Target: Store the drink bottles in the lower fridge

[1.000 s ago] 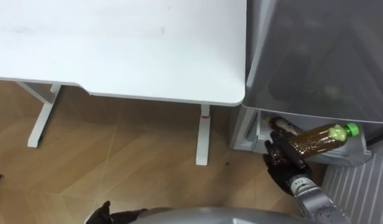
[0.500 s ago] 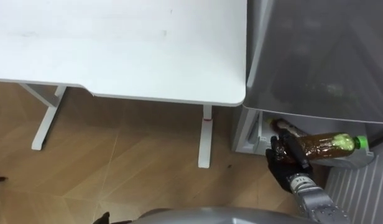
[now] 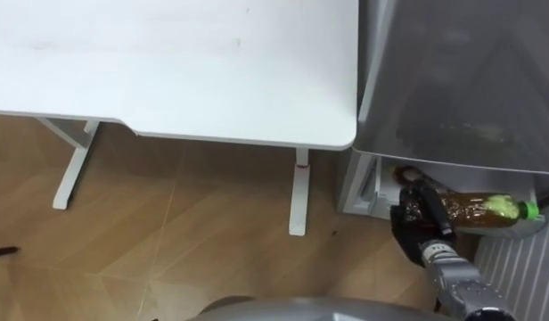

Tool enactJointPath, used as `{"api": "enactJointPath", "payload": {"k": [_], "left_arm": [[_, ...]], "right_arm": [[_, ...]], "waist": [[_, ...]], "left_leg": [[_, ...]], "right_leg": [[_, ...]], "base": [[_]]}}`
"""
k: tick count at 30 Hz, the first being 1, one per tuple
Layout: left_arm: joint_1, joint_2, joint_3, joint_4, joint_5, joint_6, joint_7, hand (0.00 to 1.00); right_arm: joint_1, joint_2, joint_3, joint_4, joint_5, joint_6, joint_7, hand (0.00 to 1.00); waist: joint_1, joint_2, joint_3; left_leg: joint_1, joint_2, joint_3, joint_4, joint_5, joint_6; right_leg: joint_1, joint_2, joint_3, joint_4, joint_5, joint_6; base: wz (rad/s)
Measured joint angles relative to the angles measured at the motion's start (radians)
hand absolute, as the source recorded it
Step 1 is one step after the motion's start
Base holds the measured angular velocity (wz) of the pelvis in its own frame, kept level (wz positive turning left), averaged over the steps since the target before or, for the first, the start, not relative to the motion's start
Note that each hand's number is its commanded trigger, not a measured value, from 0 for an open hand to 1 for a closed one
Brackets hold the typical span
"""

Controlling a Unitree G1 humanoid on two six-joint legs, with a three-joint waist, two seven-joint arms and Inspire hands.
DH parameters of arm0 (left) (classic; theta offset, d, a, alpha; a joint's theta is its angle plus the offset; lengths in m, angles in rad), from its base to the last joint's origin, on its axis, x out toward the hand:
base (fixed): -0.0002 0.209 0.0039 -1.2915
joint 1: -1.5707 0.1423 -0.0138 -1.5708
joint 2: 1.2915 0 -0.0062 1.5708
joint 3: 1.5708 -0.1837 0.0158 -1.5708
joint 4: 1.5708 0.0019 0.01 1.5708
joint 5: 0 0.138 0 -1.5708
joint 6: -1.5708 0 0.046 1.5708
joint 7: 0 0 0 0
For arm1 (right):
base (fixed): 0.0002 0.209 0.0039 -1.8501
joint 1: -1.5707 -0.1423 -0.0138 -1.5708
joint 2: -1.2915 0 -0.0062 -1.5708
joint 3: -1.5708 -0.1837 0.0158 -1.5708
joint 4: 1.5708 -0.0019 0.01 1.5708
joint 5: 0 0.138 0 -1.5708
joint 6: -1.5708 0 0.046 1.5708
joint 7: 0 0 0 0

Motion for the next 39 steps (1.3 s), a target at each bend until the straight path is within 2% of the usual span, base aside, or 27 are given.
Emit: {"api": "enactJointPath", "payload": {"k": [3,5,8,11,16,20,22,25,31,34,39], "left_arm": [[-0.026,0.0,-0.011,0.0,-0.004,0.009,-0.002,0.0],[-0.04,0.0,-0.019,0.0,-0.004,0.009,-0.001,0.0],[-0.085,0.002,-0.026,0.005,0.006,0.013,-0.002,0.0],[-0.135,0.014,-0.04,0.024,0.014,0.018,-0.005,0.0],[-0.203,0.031,-0.076,0.067,0.015,0.008,-0.032,0.0],[-0.253,0.04,-0.075,0.093,0.015,0.007,-0.065,0.0],[-0.258,0.045,-0.077,0.094,0.015,0.007,-0.067,0.0],[-0.259,0.073,-0.118,0.108,-0.006,0.008,-0.069,0.0],[-0.26,0.079,-0.173,0.137,-0.003,0.007,-0.058,0.0],[-0.266,0.08,-0.176,0.138,-0.004,0.006,-0.058,0.0],[-0.272,0.088,-0.172,0.143,0.007,0.006,-0.064,0.0]], "right_arm": [[-0.07,-0.003,-0.037,0.078,0.004,0.001,0.0,1.0],[-0.106,-0.003,-0.068,0.111,0.009,0.001,0.0,1.0],[-0.178,-0.005,-0.113,0.169,0.008,0.0,-0.009,1.0],[-0.269,-0.005,-0.122,0.255,0.007,-0.004,-0.009,1.0],[-0.352,-0.012,-0.155,0.32,0.003,0.007,-0.009,1.0],[-0.415,-0.045,-0.191,0.38,0.003,0.016,-0.008,1.0],[-0.432,-0.058,-0.193,0.39,0.003,0.018,-0.008,1.0],[-0.48,-0.083,-0.193,0.411,0.003,0.037,-0.008,1.0],[-0.54,-0.116,-0.191,0.416,0.007,0.036,-0.018,1.0],[-0.563,-0.13,-0.193,0.416,0.007,0.036,-0.033,1.0],[-0.614,-0.164,-0.193,0.417,-0.008,0.036,-0.088,1.0]], "waist": [[0.0,0.004,0.0033],[-0.001,0.005,0.0038],[0.002,0.007,0.004],[0.005,0.003,0.011],[0.008,0.002,0.0157],[0.036,-0.005,0.0212],[0.041,-0.009,0.0241],[0.056,-0.021,0.0312],[0.078,-0.031,0.0375],[0.083,-0.04,0.0412],[0.088,-0.046,0.0401]], "left_leg": [[-0.031,0.0,-0.01,0.009,0.003,0.002],[-0.059,-0.001,-0.014,0.021,0.005,0.003],[-0.109,0.0,-0.016,0.033,0.011,0.004],[-0.149,0.001,-0.015,0.03,0.024,0.005],[-0.212,-0.003,-0.009,0.028,0.043,0.014],[-0.278,-0.012,-0.011,0.034,0.065,0.02],[-0.307,-0.016,-0.013,0.033,0.075,0.023],[-0.366,-0.02,-0.008,0.036,0.092,0.027],[-0.41,-0.027,0.006,0.037,0.111,0.034],[-0.439,-0.031,0.014,0.036,0.121,0.038],[-0.485,-0.036,0.028,0.037,0.134,0.045]], "right_leg": [[-0.022,0.001,-0.008,0.004,0.0,0.0],[-0.043,-0.003,-0.024,0.016,-0.001,-0.001],[-0.095,-0.005,-0.025,0.037,-0.002,-0.002],[-0.148,-0.01,-0.025,0.06,0.001,-0.006],[-0.227,-0.025,-0.026,0.095,0.002,-0.007],[-0.303,-0.039,-0.031,0.13,0.002,-0.007],[-0.337,-0.046,-0.036,0.146,0.002,-0.007],[-0.41,-0.057,-0.035,0.181,0.004,-0.01],[-0.475,-0.073,-0.026,0.222,0.005,-0.011],[-0.515,-0.08,-0.017,0.24,0.004,-0.011],[-0.575,-0.089,-0.002,0.261,0.007,-0.009]], "base": [[0.13],[0.16],[0.07],[0.01],[0.01],[0.06],[0.12],[0.0],[-0.01],[-0.02],[-0.03]]}}
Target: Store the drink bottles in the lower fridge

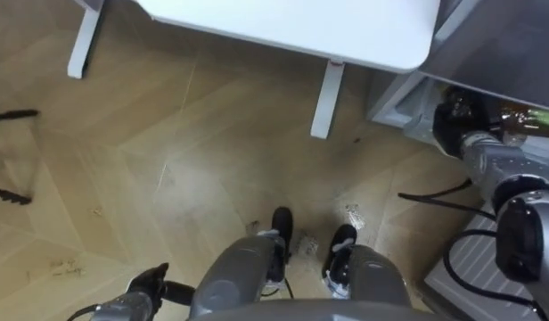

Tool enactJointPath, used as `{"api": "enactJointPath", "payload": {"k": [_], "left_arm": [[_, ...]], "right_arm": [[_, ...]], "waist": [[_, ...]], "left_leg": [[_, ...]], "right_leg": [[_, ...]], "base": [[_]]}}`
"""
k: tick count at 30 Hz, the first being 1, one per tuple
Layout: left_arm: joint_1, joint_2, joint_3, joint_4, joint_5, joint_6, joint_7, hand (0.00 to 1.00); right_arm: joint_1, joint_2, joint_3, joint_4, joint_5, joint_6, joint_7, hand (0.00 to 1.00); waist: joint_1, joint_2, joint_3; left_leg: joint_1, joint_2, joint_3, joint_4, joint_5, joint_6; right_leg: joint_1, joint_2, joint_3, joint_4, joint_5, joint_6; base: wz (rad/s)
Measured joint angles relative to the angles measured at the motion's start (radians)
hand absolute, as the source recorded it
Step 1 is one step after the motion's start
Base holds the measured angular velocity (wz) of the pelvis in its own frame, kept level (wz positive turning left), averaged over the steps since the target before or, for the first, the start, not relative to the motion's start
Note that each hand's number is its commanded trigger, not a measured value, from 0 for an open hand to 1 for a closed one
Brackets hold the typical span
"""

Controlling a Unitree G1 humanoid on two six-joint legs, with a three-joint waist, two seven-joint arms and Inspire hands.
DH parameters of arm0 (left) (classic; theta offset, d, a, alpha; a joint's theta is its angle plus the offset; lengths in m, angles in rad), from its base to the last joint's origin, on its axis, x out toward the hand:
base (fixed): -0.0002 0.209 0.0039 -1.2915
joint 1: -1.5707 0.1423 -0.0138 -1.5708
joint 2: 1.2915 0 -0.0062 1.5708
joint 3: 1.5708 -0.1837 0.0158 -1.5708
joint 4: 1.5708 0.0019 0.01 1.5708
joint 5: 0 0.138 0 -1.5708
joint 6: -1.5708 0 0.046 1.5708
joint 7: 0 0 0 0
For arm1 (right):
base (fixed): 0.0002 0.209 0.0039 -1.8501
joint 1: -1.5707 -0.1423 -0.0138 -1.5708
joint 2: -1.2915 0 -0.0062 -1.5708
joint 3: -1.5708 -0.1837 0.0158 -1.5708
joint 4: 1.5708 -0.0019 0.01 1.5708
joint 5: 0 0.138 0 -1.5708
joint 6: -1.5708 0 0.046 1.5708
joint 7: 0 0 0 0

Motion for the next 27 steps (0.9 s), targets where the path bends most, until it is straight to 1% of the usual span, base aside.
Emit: {"api": "enactJointPath", "payload": {"k": [2,3,4,7,12,14,20,27], "left_arm": [[0.004,0.008,0.001,0.001,0.0,0.0,-0.002,0.0],[0.006,0.017,0.002,0.001,0.0,0.0,-0.002,0.0],[0.006,0.024,0.004,0.001,0.0,0.0,-0.002,0.0],[0.006,0.031,0.004,0.002,0.0,0.001,0.0,0.0],[0.006,0.031,0.004,0.007,0.0,0.001,0.0,0.0],[0.008,0.031,0.004,0.009,0.0,0.001,0.0,0.0],[0.007,0.03,0.0,0.009,0.0,0.003,0.004,0.0],[0.005,0.03,0.0,0.009,0.0,0.001,0.005,0.0]], "right_arm": [[-0.004,-0.012,0.0,0.0,-0.024,0.0,-0.004,1.0],[-0.005,-0.02,0.0,0.0,-0.028,0.0,-0.006,0.61],[-0.007,-0.029,0.0,0.0,-0.03,0.0,-0.006,0.0],[-0.011,-0.039,0.0,0.0,-0.032,0.0,-0.008,0.0],[-0.011,-0.042,-0.003,0.0,-0.028,-0.001,-0.018,0.0],[-0.011,-0.043,-0.02,0.0,-0.024,-0.001,-0.019,0.0],[-0.014,-0.047,-0.023,0.0,-0.02,-0.003,-0.054,0.0],[-0.017,-0.048,-0.037,-0.003,-0.019,-0.012,-0.057,0.0]], "waist": [[0.004,0.001,-0.0005],[0.009,0.001,-0.0005],[0.014,0.001,-0.0004],[0.019,0.001,-0.0007],[0.02,0.002,-0.0009],[0.02,0.002,-0.001],[0.02,0.002,-0.001],[0.016,0.002,-0.001]], "left_leg": [[-0.005,0.0,0.006,0.002,0.001,0.001],[-0.009,0.001,0.008,0.005,0.001,0.001],[-0.015,0.001,0.011,0.008,0.001,0.001],[-0.021,0.002,0.015,0.009,0.001,0.001],[-0.026,0.002,0.016,0.013,0.001,0.001],[-0.028,0.002,0.016,0.016,0.001,0.001],[-0.028,0.001,0.016,0.016,0.001,0.001],[-0.026,0.002,0.019,0.017,0.001,0.001]], "right_leg": [[-0.006,0.0,0.002,0.002,0.002,0.0],[-0.01,0.0,0.002,0.004,0.002,0.0],[-0.017,-0.002,0.002,0.007,0.002,0.0],[-0.023,-0.003,0.002,0.009,0.001,0.0],[-0.028,-0.007,0.001,0.019,-0.003,-0.002],[-0.029,-0.011,-0.002,0.022,-0.004,-0.003],[-0.027,-0.013,-0.005,0.023,-0.005,-0.003],[-0.027,-0.014,-0.005,0.023,-0.005,-0.003]], "base": [[-0.05],[0.0],[0.0],[0.0],[0.01],[0.02],[0.01],[0.0]]}}
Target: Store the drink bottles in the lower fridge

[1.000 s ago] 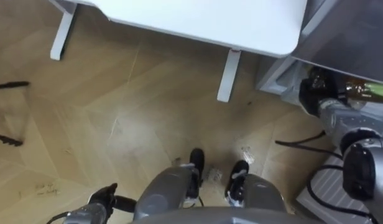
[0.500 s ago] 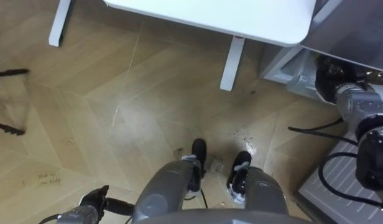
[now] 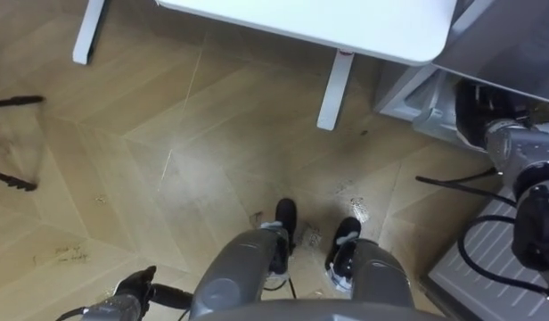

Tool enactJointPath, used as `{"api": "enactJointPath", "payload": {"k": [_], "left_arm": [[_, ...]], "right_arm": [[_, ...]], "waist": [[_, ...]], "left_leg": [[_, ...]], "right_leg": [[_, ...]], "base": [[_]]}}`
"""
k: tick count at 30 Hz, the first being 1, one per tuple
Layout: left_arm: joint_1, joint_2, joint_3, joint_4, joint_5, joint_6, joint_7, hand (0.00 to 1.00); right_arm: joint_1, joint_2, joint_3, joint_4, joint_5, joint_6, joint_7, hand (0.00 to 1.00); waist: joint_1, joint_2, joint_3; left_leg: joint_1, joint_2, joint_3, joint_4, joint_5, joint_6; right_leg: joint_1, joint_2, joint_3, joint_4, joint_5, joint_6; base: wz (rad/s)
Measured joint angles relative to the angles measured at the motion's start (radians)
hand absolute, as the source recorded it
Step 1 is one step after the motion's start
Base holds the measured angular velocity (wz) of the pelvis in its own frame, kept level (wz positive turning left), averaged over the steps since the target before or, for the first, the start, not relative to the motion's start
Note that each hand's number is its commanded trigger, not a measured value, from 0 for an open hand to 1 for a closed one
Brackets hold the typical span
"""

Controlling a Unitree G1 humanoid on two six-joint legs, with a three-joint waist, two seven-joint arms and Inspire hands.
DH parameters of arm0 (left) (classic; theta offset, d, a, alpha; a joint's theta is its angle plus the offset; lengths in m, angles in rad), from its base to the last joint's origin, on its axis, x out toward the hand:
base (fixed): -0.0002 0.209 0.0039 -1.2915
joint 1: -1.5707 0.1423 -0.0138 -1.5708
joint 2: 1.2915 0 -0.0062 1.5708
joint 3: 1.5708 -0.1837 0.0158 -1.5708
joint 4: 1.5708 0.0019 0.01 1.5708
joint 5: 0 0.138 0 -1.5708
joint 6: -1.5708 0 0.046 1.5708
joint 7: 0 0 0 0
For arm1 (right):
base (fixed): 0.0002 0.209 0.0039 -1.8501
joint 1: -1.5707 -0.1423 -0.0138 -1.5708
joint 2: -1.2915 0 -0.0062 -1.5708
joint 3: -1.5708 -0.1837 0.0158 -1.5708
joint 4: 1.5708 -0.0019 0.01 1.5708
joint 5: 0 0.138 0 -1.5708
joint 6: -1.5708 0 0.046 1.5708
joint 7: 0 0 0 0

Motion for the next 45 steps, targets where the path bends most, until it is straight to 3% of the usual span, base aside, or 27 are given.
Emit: {"api": "enactJointPath", "payload": {"k": [16,25,29,31,37,39,45], "left_arm": [[-0.007,0.0,-0.001,0.001,0.039,0.001,-0.006,0.0],[-0.017,-0.001,0.0,0.001,-0.006,0.001,-0.007,0.0],[-0.019,-0.001,0.003,0.0,-0.014,-0.009,-0.009,0.0],[-0.024,-0.003,0.036,-0.001,-0.013,-0.017,-0.011,0.0],[-0.025,-0.004,0.075,-0.003,-0.014,-0.05,-0.01,0.0],[-0.023,-0.004,0.077,-0.003,-0.013,-0.057,-0.01,0.0],[-0.02,-0.008,0.086,-0.012,-0.006,-0.066,-0.012,0.0]], "right_arm": [[0.0,-0.001,-0.001,0.004,-0.014,-0.009,-0.004,0.0],[0.0,-0.005,0.003,0.037,-0.162,-0.008,0.06,0.0],[0.031,-0.005,0.013,0.052,-0.218,-0.006,0.086,0.0],[0.063,-0.005,0.007,0.052,-0.234,-0.006,0.118,0.0],[0.228,-0.004,0.024,0.046,-0.329,-0.012,0.182,0.0],[0.277,-0.004,0.054,0.046,-0.362,-0.012,0.204,0.0],[0.347,0.005,0.08,0.04,-0.438,-0.011,0.227,0.0]], "waist": [[-0.004,0.002,0.0001],[-0.031,0.003,-0.0004],[-0.048,0.004,-0.0007],[-0.06,0.003,-0.0007],[-0.093,-0.023,-0.0192],[-0.104,-0.031,-0.0341],[-0.107,-0.034,-0.0389]], "left_leg": [[0.016,0.001,0.006,-0.003,0.0,0.0],[0.025,0.004,0.01,-0.002,0.0,0.001],[0.076,0.005,0.005,-0.027,0.0,0.0],[0.099,0.006,0.006,-0.043,0.0,0.0],[0.21,0.02,0.03,-0.072,-0.014,-0.003],[0.249,0.027,0.035,-0.081,-0.029,-0.007],[0.352,0.041,0.055,-0.103,-0.044,-0.02]], "right_leg": [[0.011,0.0,0.004,0.002,0.001,0.0],[0.024,0.012,0.009,-0.011,0.0,0.002],[0.079,0.019,0.003,-0.045,0.003,0.005],[0.108,0.021,-0.006,-0.065,0.004,0.007],[0.255,0.047,-0.021,-0.161,0.022,0.015],[0.298,0.061,-0.012,-0.192,0.028,0.015],[0.39,0.082,0.023,-0.223,0.036,0.012]], "base": [[0.0],[0.0],[0.01],[0.08],[-0.02],[-0.14],[-0.2]]}}
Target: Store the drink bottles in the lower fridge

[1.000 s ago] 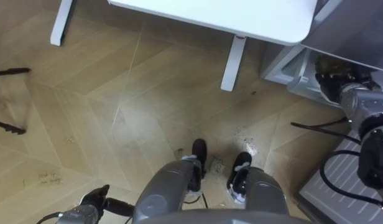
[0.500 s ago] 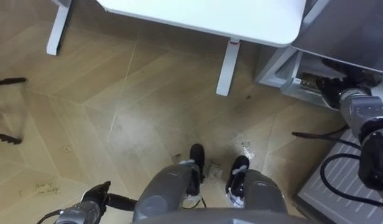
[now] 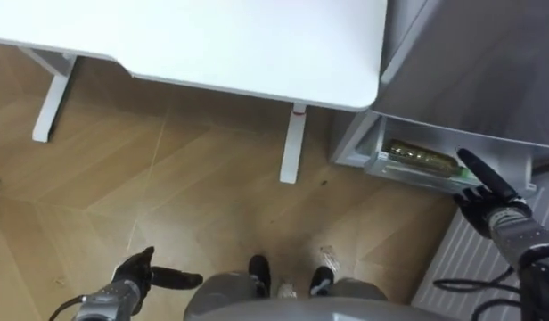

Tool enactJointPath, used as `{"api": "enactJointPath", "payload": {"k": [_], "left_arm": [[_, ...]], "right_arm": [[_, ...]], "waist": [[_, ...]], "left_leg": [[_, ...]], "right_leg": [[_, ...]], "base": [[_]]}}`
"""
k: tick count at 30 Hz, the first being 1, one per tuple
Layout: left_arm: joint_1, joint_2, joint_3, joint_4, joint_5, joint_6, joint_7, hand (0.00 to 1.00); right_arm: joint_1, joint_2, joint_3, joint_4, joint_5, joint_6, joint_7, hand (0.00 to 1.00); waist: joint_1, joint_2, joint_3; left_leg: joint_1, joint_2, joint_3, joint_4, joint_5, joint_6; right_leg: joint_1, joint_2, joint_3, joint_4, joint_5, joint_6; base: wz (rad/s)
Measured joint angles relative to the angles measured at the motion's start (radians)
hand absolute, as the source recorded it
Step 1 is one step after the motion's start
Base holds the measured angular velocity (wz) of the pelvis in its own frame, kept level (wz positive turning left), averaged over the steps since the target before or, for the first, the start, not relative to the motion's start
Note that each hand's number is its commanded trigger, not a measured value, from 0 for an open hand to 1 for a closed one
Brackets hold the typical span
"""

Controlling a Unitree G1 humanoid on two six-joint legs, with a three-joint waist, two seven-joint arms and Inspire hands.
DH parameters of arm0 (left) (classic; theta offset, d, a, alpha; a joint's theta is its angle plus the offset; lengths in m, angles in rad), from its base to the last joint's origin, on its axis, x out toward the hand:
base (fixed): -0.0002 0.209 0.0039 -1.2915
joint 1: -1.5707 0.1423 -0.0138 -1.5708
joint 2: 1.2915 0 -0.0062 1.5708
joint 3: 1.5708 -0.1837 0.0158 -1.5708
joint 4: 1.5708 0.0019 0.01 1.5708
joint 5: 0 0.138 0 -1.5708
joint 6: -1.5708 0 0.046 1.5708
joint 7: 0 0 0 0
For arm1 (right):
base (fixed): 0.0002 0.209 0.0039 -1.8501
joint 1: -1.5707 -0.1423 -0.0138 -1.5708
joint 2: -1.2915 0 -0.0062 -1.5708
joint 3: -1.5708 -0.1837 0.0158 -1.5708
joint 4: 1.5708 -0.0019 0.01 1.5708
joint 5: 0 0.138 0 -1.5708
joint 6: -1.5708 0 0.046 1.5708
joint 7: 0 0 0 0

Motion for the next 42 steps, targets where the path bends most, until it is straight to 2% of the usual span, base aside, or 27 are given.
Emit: {"api": "enactJointPath", "payload": {"k": [5,8,9,12,15,20,28,33,39,42], "left_arm": [[0.03,-0.008,0.041,-0.001,0.004,-0.013,-0.011,0.0],[0.049,-0.024,0.072,-0.007,0.005,-0.014,-0.008,0.0],[0.063,-0.032,0.097,-0.007,0.005,-0.014,-0.007,0.0],[0.1,-0.036,0.112,-0.007,0.004,-0.014,-0.007,0.0],[0.109,-0.037,0.112,-0.007,0.004,-0.015,-0.006,0.0],[0.12,-0.04,0.125,-0.007,0.005,-0.023,-0.006,0.0],[0.13,-0.043,0.146,-0.013,0.005,-0.023,0.014,0.0],[0.142,-0.045,0.146,-0.03,0.005,-0.023,0.011,0.0],[0.143,-0.08,0.146,-0.031,0.026,-0.023,0.014,0.0],[0.153,-0.08,0.151,-0.043,0.026,-0.026,0.021,0.0]], "right_arm": [[0.08,0.027,0.001,-0.048,-0.038,-0.001,0.009,0.0],[0.121,0.038,0.0,-0.048,-0.036,-0.007,0.008,0.0],[0.144,0.049,-0.001,-0.048,-0.038,-0.011,0.008,0.0],[0.193,0.085,-0.004,-0.065,-0.049,-0.011,0.006,0.0],[0.217,0.107,-0.004,-0.082,-0.083,-0.011,0.003,0.0],[0.219,0.111,-0.004,-0.087,-0.09,-0.011,-0.006,0.0],[0.227,0.128,-0.003,-0.101,-0.009,-0.021,-0.038,0.0],[0.262,0.155,-0.009,-0.117,0.136,-0.033,-0.038,0.0],[0.309,0.19,-0.014,-0.166,0.228,-0.047,-0.036,0.0],[0.335,0.205,-0.033,-0.186,0.278,-0.049,-0.035,0.0]], "waist": [[-0.005,-0.004,-0.0033],[-0.013,-0.005,-0.0063],[-0.014,-0.006,-0.0066],[-0.024,-0.008,-0.0083],[-0.027,-0.005,-0.0083],[-0.033,-0.002,-0.006],[-0.035,0.0,-0.0073],[-0.039,0.016,-0.0086],[-0.052,0.036,-0.0025],[-0.053,0.037,-0.0028]], "left_leg": [[0.071,0.006,0.003,-0.01,-0.009,-0.01],[0.096,0.009,0.004,-0.011,-0.014,-0.013],[0.111,0.009,0.006,-0.015,-0.015,-0.015],[0.141,0.011,0.008,-0.023,-0.021,-0.021],[0.158,0.011,0.024,-0.024,-0.026,-0.022],[0.194,0.012,0.028,-0.035,-0.033,-0.021],[0.203,0.011,0.042,-0.037,-0.039,-0.018],[0.21,0.012,0.044,-0.036,-0.042,-0.019],[0.229,0.012,0.045,-0.031,-0.054,-0.018],[0.241,0.012,0.048,-0.029,-0.059,-0.018]], "right_leg": [[0.08,0.012,0.004,-0.043,-0.001,-0.002],[0.11,0.018,0.0,-0.065,0.0,-0.003],[0.125,0.019,0.0,-0.069,0.0,-0.003],[0.154,0.022,0.005,-0.08,-0.001,-0.004],[0.167,0.026,0.019,-0.078,0.0,-0.005],[0.195,0.027,0.039,-0.081,-0.002,-0.001],[0.197,0.025,0.046,-0.08,-0.004,0.002],[0.203,0.026,0.047,-0.08,-0.004,0.002],[0.225,0.028,0.063,-0.079,-0.009,0.006],[0.233,0.027,0.066,-0.078,-0.018,0.008]], "base": [[-0.03],[0.03],[0.0],[-0.06],[-0.17],[-0.09],[-0.02],[-0.02],[-0.05],[0.0]]}}
